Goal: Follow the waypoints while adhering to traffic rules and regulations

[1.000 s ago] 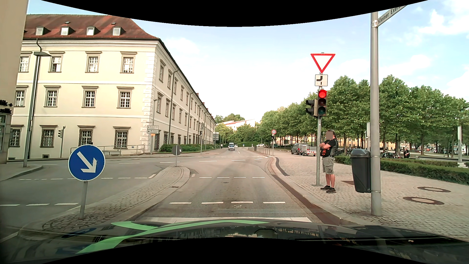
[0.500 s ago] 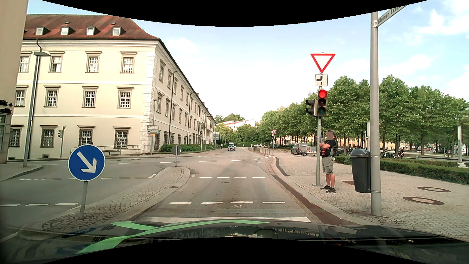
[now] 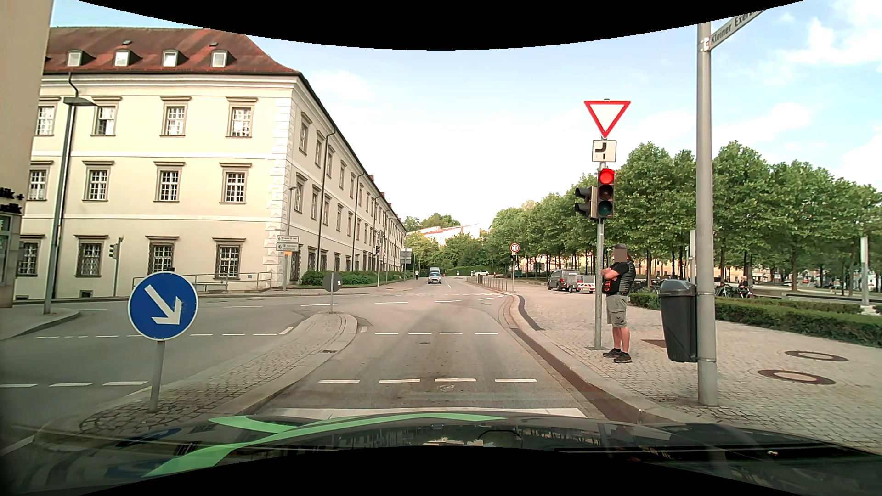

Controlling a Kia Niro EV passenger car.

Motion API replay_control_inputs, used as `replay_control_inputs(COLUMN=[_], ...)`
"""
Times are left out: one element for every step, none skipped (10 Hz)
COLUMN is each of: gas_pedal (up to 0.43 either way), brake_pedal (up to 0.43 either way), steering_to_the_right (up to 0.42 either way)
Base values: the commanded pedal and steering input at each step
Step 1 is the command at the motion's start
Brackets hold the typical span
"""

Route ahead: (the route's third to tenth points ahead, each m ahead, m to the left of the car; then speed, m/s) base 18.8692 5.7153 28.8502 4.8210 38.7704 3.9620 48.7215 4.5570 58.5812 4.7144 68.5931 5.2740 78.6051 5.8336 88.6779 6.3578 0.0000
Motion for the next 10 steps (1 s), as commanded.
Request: replay_control_inputs(gas_pedal=[0.0, 0.0, 0.0, 0.0, 0.0, 0.0, 0.0, 0.0, 0.0, 0.0], brake_pedal=[0.445, 0.445, 0.445, 0.445, 0.445, 0.445, 0.445, 0.445, 0.445, 0.445], steering_to_the_right=[0.01, 0.011, 0.01, 0.01, 0.01, 0.01, 0.011, 0.011, 0.01, 0.01])
